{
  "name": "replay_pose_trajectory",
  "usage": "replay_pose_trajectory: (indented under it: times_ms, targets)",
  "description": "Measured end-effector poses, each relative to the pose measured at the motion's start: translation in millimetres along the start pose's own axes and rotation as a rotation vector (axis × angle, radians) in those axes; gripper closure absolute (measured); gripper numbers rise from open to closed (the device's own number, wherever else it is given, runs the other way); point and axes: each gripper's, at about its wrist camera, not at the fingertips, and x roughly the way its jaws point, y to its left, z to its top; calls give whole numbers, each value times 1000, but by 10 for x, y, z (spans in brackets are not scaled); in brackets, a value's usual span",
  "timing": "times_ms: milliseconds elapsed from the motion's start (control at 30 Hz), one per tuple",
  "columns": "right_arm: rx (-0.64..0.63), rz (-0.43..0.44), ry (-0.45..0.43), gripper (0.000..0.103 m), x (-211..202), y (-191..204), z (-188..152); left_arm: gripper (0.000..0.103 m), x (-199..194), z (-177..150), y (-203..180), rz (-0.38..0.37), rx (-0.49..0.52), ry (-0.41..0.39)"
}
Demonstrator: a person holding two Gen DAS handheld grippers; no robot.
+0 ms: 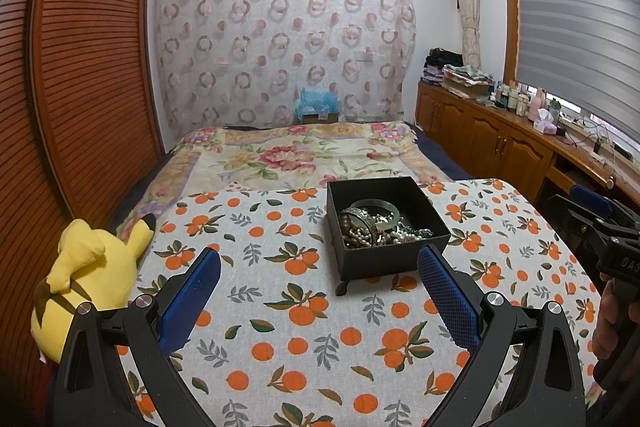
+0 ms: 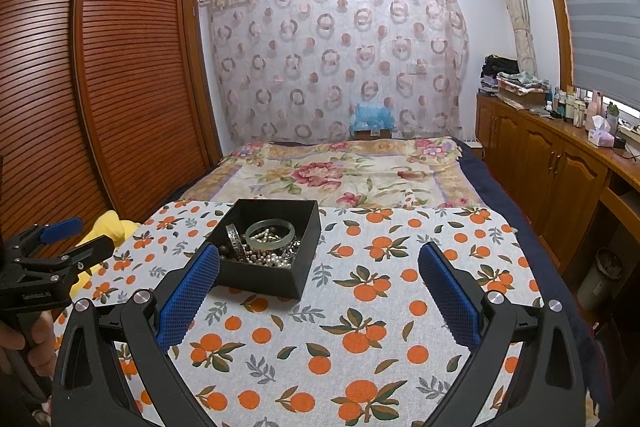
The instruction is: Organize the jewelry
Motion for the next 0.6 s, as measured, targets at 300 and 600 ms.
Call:
replay_pose_trajectory:
  times_ms: [300, 600]
  targets:
    - [0, -1, 1, 3, 5, 3, -7, 8, -4, -9, 0, 0, 0, 0]
    - [2, 0, 1, 2, 4, -1, -6, 8, -3, -20, 1, 0, -2, 2]
